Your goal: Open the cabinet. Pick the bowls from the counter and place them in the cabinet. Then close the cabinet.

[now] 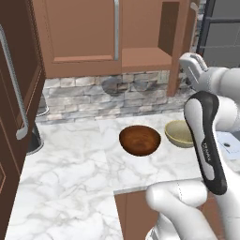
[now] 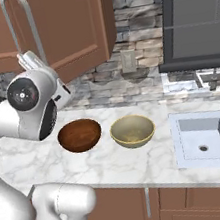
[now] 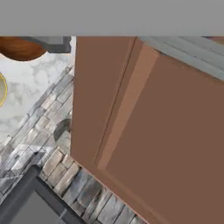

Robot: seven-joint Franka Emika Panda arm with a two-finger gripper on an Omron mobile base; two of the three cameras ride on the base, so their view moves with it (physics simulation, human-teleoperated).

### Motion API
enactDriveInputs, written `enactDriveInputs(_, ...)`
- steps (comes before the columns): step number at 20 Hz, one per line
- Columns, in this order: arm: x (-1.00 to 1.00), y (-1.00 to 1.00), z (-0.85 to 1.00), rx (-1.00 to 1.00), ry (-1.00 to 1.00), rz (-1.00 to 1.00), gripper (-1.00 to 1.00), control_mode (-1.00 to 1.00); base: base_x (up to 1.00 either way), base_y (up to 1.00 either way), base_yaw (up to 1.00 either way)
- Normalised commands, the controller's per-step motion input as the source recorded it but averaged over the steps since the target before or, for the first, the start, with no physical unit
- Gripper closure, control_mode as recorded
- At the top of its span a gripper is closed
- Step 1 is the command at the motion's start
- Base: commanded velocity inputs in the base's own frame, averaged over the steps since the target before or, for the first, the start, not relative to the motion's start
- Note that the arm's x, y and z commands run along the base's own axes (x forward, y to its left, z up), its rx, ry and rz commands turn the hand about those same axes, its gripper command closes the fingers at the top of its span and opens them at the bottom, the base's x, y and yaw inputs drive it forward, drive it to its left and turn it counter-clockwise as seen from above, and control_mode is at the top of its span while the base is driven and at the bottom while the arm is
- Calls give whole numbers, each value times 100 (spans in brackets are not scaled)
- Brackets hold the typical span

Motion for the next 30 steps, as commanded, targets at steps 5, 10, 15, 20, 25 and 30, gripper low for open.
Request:
enactDriveInputs(5, -100, -2, 21, 6, -17, -6, -100, -100, 0, 0, 0)
enactDriveInputs(10, -100, 49, 13, 0, -25, -14, -100, -100, 0, 0, 0)
enactDriveInputs(15, -100, 96, 0, -5, -29, -19, -100, -100, 0, 0, 0)
enactDriveInputs(20, -71, 100, 5, -7, -33, -37, -100, -100, 0, 0, 0)
enactDriveInputs(25, -16, 97, 15, -12, -11, -38, -100, -100, 0, 0, 0)
enactDriveInputs(30, 47, 8, 2, -2, 15, 5, -100, -100, 0, 0, 0)
